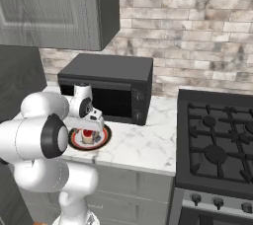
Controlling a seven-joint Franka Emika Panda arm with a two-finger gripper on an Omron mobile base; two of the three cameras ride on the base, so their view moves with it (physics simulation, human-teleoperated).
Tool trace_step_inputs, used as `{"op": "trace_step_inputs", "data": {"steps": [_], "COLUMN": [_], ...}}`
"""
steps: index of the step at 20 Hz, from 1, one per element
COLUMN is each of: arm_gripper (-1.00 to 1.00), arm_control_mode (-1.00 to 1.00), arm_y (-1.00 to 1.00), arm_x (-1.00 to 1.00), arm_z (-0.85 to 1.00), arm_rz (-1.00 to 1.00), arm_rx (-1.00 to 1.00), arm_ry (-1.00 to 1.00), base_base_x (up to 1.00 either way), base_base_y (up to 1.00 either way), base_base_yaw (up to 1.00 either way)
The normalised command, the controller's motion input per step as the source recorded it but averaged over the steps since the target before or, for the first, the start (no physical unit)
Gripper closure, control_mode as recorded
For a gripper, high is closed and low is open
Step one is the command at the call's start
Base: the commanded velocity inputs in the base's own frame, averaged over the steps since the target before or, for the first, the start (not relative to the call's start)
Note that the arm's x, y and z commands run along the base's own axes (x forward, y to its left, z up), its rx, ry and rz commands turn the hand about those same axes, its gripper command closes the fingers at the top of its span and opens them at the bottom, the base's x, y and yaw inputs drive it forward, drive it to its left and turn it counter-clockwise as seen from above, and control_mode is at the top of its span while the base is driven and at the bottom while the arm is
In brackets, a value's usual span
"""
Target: Place the steak on the counter behind the older steak on the same shelf of the fridge to maintain FIFO order. Close the fridge door when finished.
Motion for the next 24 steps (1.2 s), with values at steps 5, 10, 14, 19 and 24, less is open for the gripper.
{"op": "trace_step_inputs", "data": {"steps": [5, 10, 14, 19, 24], "arm_gripper": [-1.00, -1.00, -1.00, -1.00, 1.00], "arm_control_mode": [-1.00, -1.00, -1.00, -1.00, -1.00], "arm_y": [-0.07, 0.02, 0.04, 0.00, 0.05], "arm_x": [-0.07, 0.03, 0.11, 0.01, 0.00], "arm_z": [0.02, -0.05, -0.26, -0.37, -0.41], "arm_rz": [0.00, 0.00, 0.00, 0.00, 0.00], "arm_rx": [-0.01, -0.04, -0.03, 0.00, 0.00], "arm_ry": [-0.06, -0.01, 0.00, 0.00, 0.00], "base_base_x": [0.00, 0.00, 0.00, 0.00, 0.00], "base_base_y": [0.00, 0.00, 0.00, 0.00, 0.00], "base_base_yaw": [0.00, 0.00, 0.00, 0.00, 0.00]}}
